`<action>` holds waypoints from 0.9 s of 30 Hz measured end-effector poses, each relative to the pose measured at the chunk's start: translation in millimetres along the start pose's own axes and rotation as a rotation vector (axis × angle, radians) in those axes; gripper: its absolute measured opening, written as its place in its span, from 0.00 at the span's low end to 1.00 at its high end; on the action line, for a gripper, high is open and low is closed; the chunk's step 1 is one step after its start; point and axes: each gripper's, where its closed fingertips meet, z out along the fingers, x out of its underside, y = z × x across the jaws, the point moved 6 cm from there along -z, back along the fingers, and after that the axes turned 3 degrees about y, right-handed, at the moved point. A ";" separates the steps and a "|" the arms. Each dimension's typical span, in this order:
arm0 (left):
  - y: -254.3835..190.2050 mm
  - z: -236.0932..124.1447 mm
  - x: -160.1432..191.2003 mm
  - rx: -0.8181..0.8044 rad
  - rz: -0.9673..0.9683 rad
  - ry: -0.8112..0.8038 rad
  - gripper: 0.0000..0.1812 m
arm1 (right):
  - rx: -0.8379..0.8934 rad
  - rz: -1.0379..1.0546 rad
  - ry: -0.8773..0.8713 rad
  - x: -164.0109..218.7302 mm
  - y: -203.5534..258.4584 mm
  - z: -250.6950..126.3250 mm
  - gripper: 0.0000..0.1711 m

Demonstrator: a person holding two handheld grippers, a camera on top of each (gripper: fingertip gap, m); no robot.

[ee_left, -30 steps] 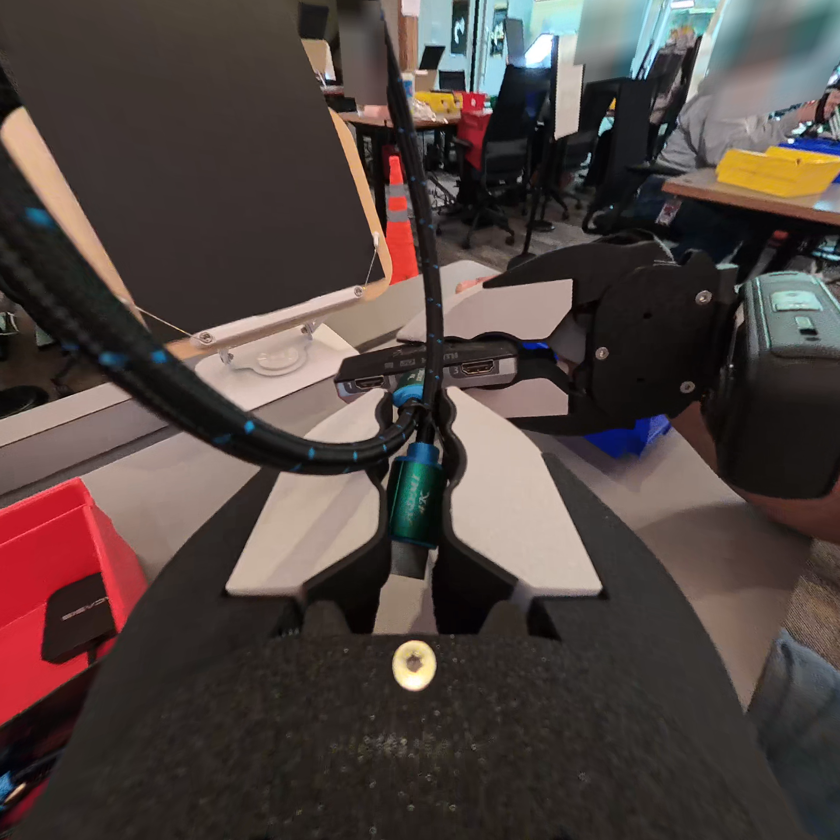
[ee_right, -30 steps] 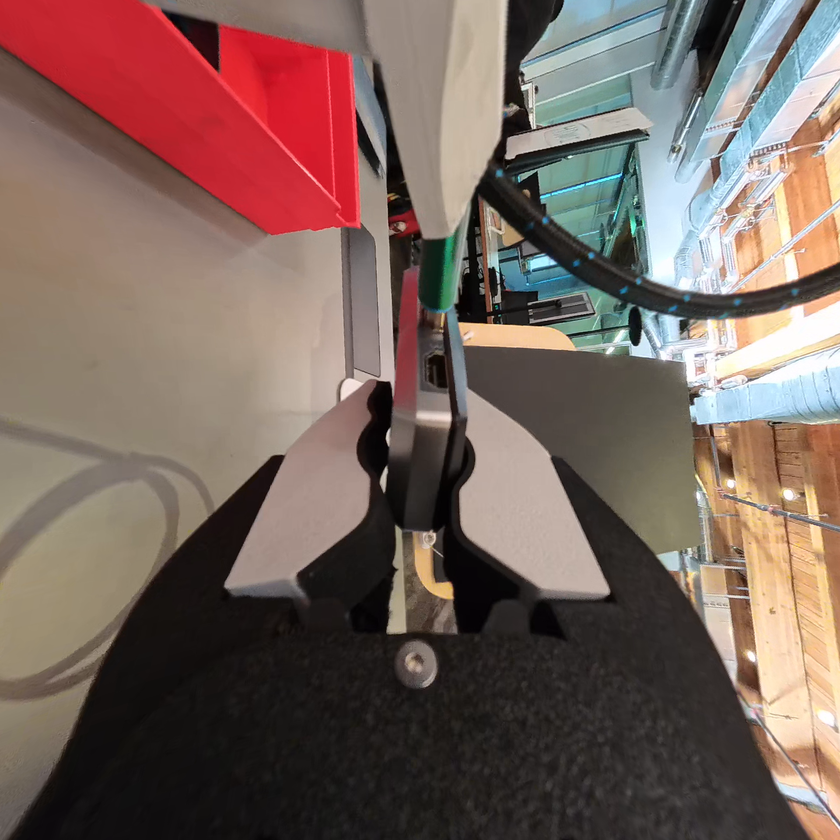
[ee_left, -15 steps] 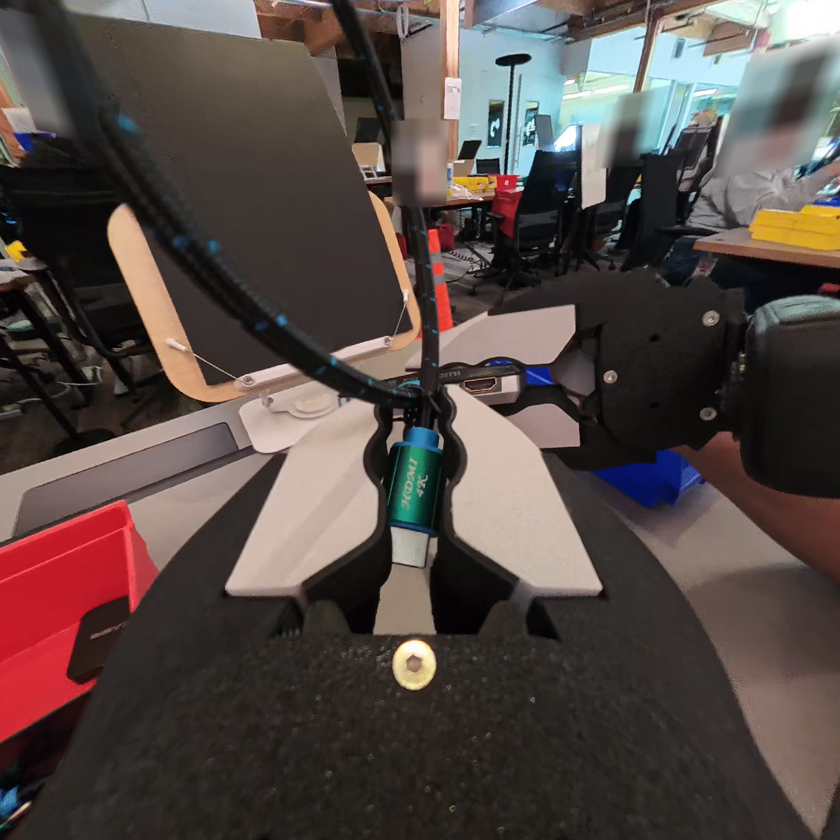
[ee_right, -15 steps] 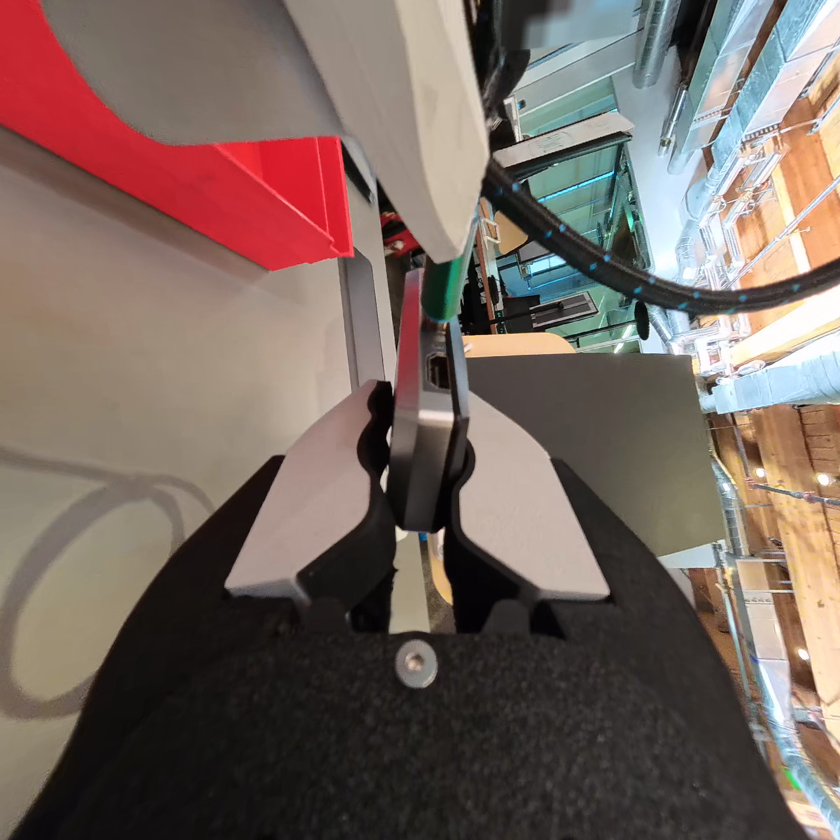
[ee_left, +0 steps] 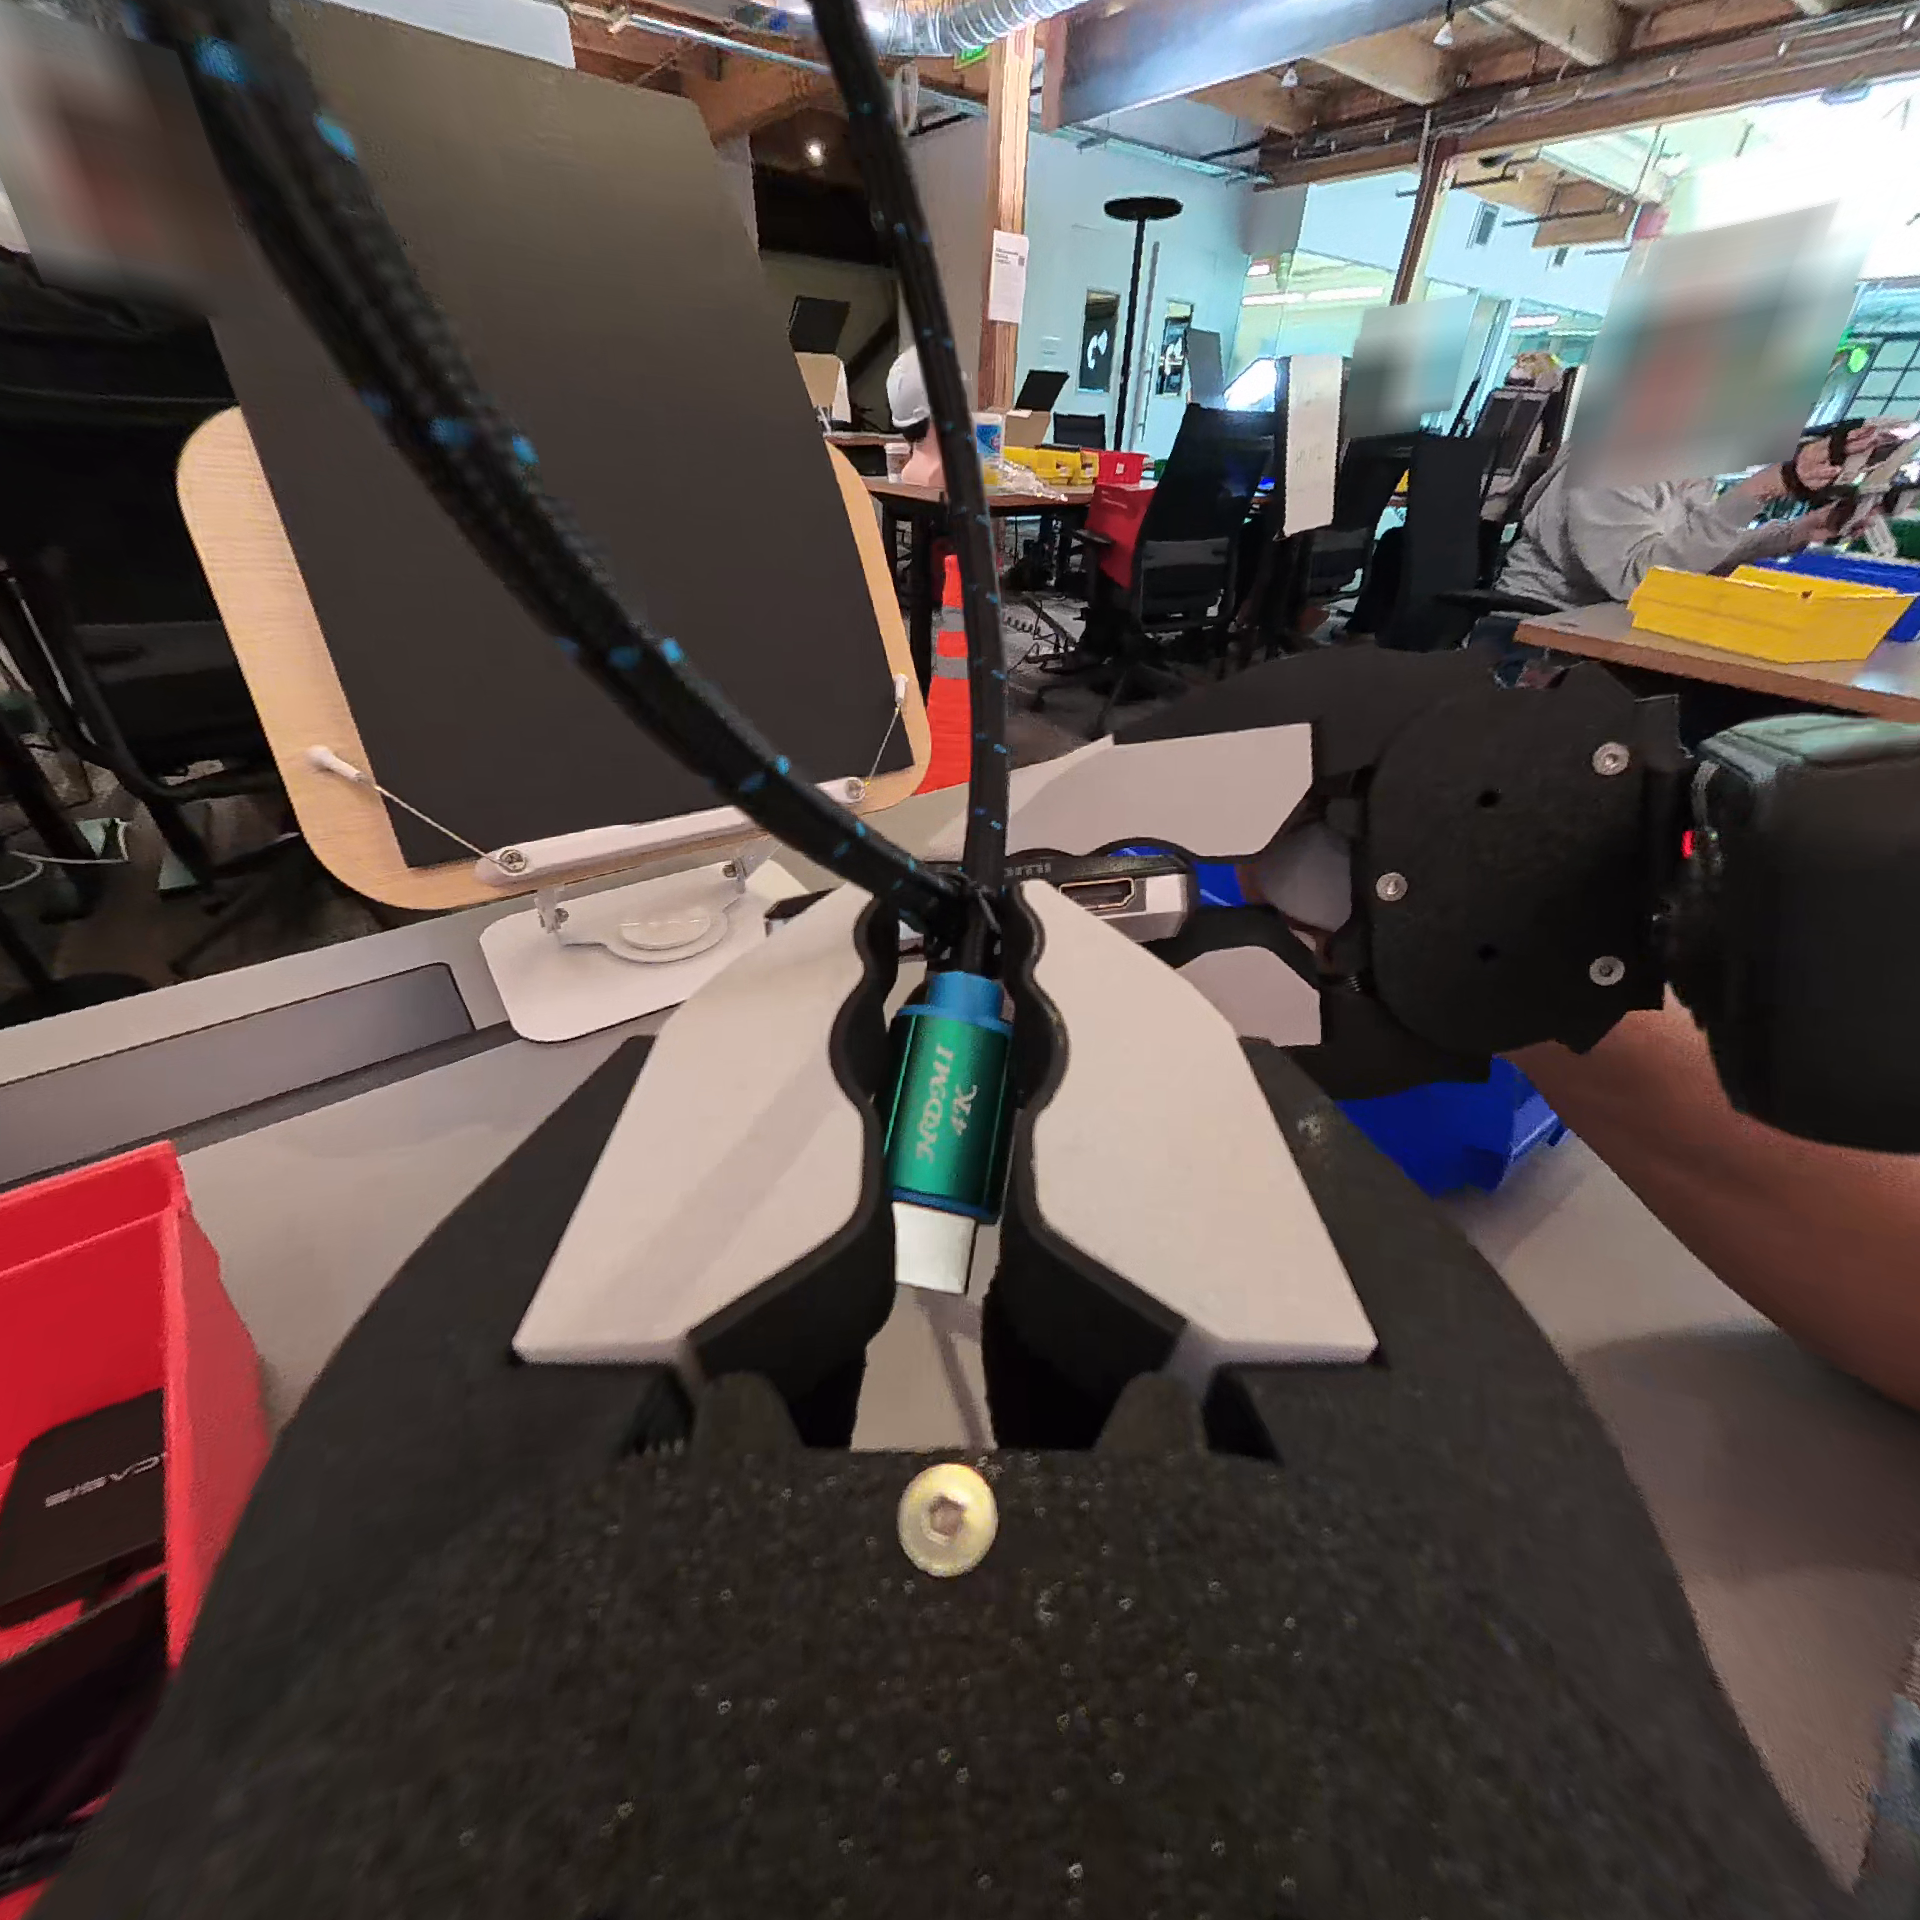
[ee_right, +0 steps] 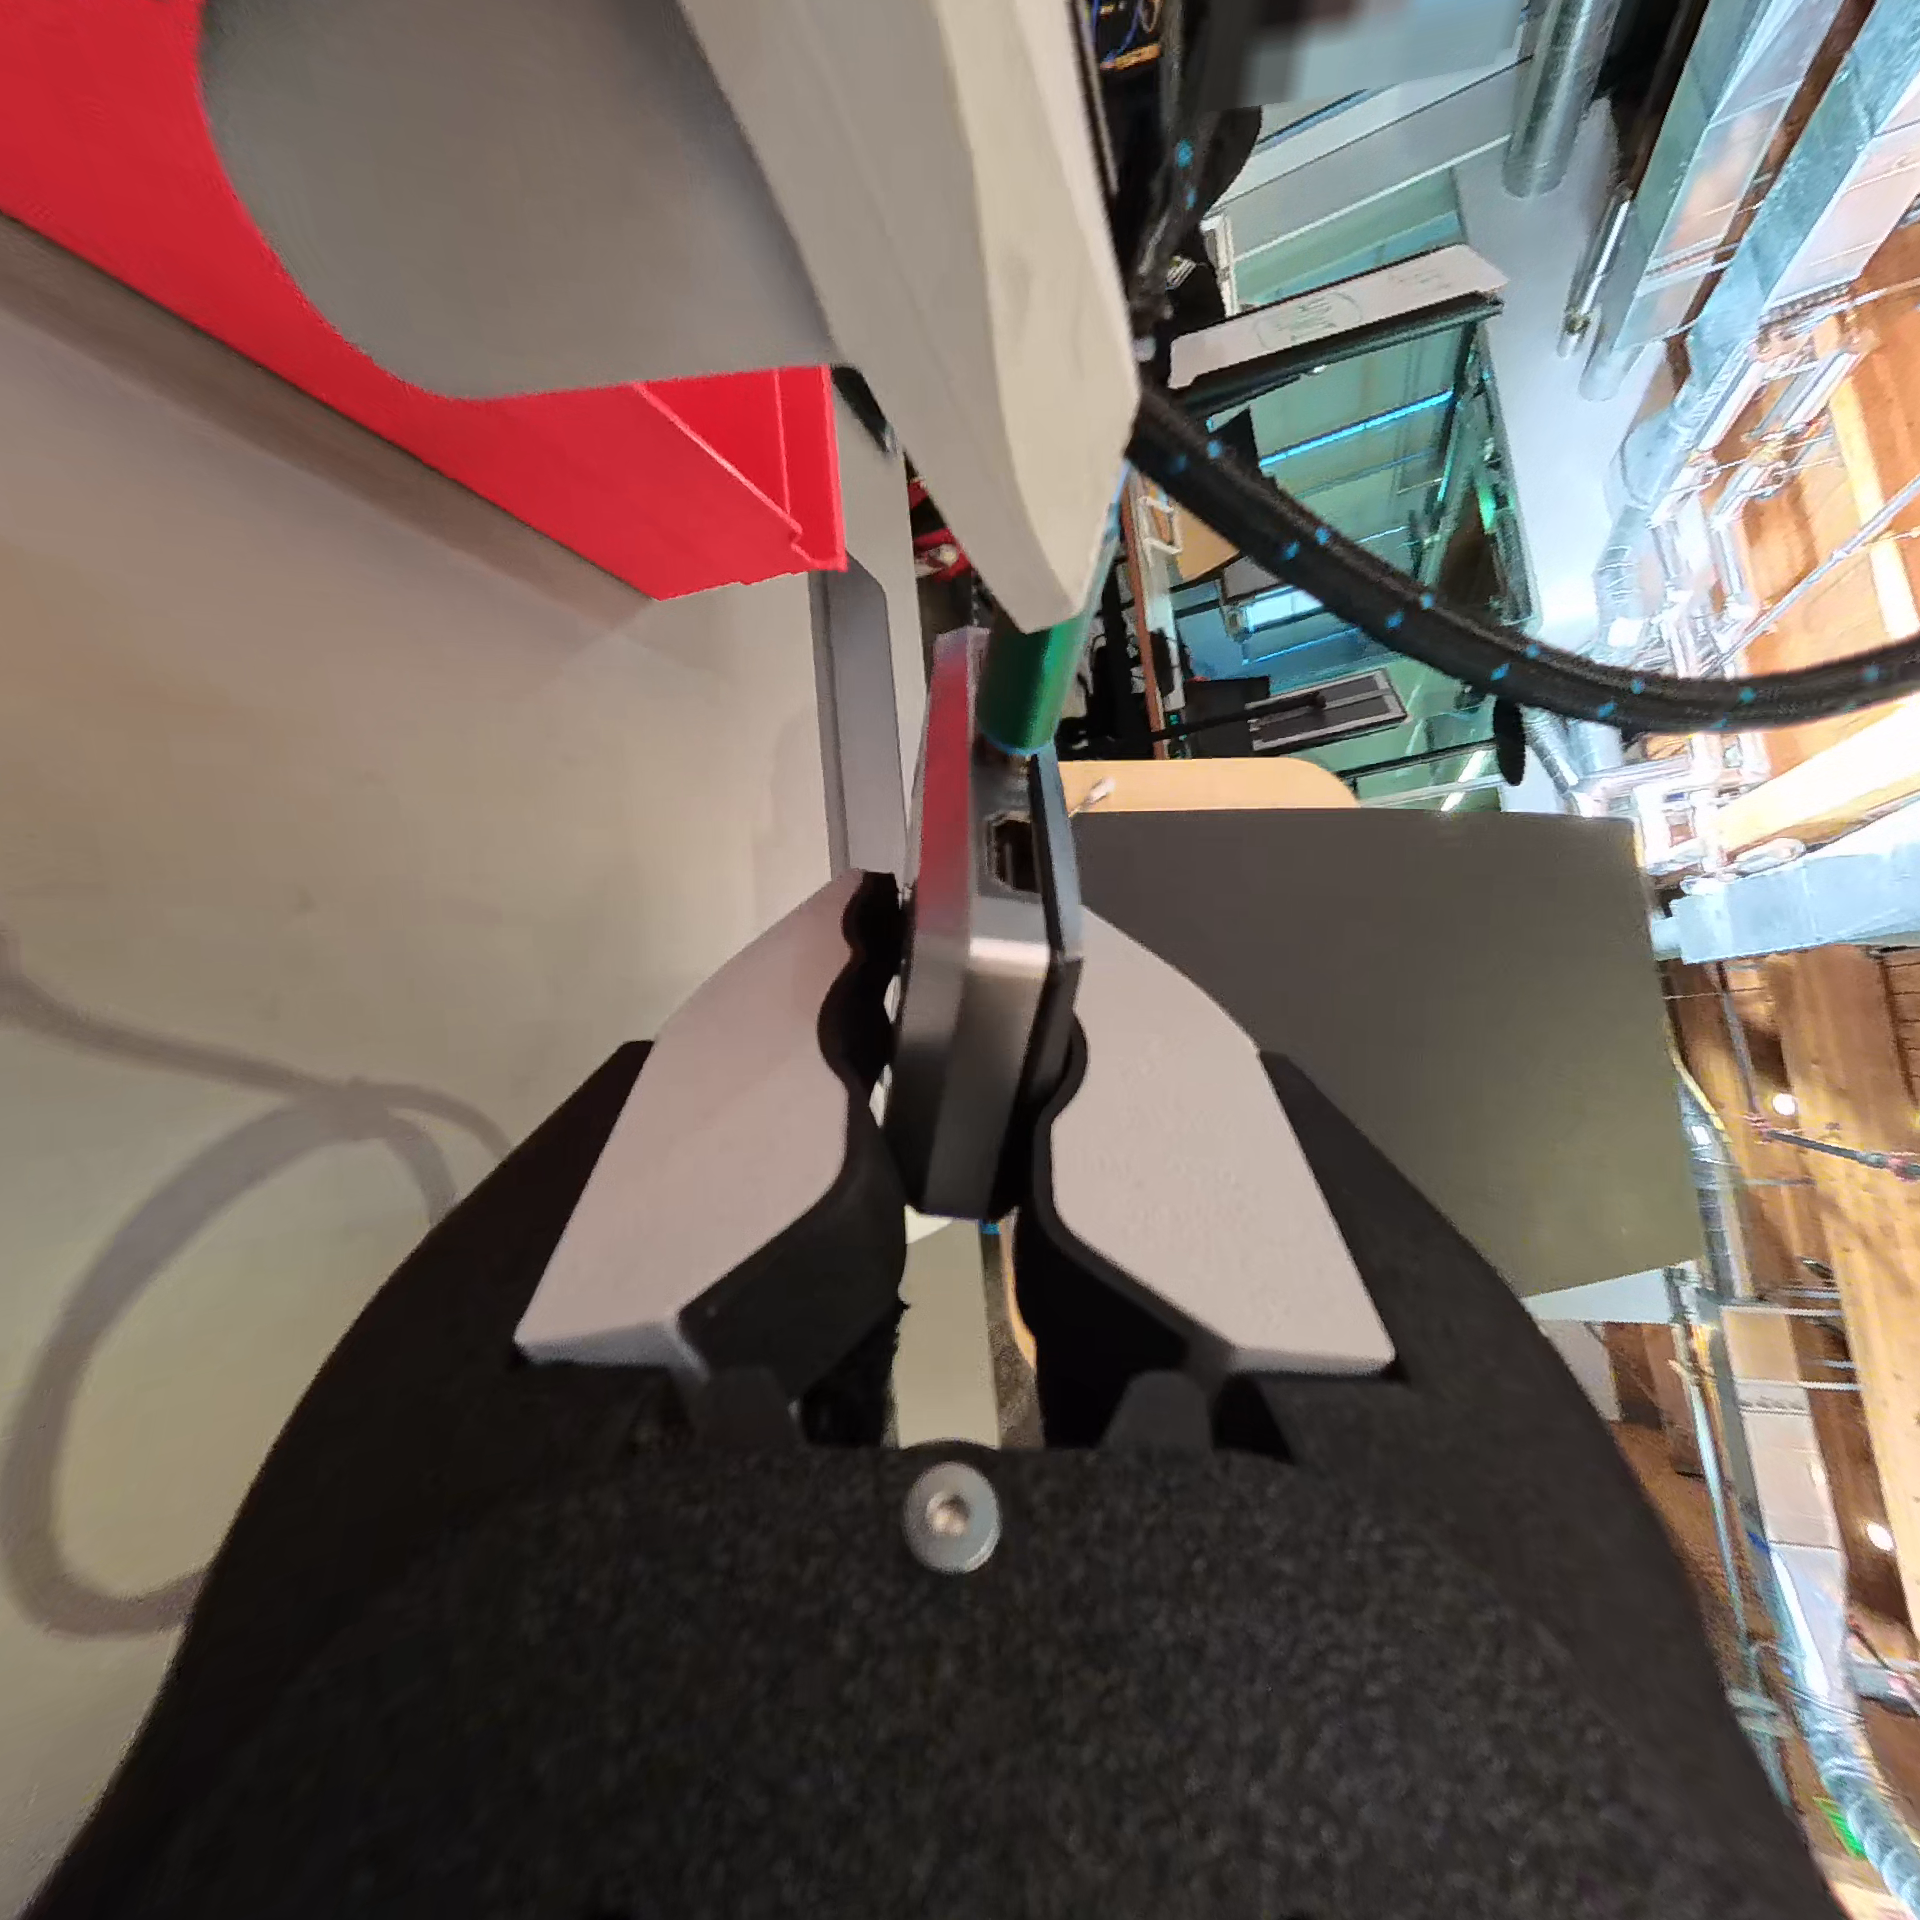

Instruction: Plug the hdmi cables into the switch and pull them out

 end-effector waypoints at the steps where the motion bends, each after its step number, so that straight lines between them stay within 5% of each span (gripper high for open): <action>1: 1.0 -0.4 1.6 -0.004 -0.006 -0.006 0.11 | -0.016 0.012 0.007 -0.7 0.8 1.1 0.13; 9: 1.1 -0.1 -0.3 0.118 -0.081 0.042 0.12 | -0.059 0.014 -0.013 8.2 -2.6 2.7 0.14; 12: -6.1 -22.2 8.1 0.139 -0.059 0.015 0.22 | -0.082 0.042 -0.015 9.6 -6.8 -0.7 0.14; 15: -9.5 -52.7 57.5 0.073 -0.064 0.062 0.34 | -0.091 0.042 0.007 19.0 -10.3 -1.7 0.14; 19: -9.9 -79.6 139.9 0.021 -0.127 0.160 0.35 | -0.140 0.093 -0.018 22.6 -16.8 -3.7 0.14; 27: -10.3 -75.0 149.7 0.057 -0.004 0.252 0.32 | 0.014 0.139 -0.015 51.9 -159.5 -76.9 0.14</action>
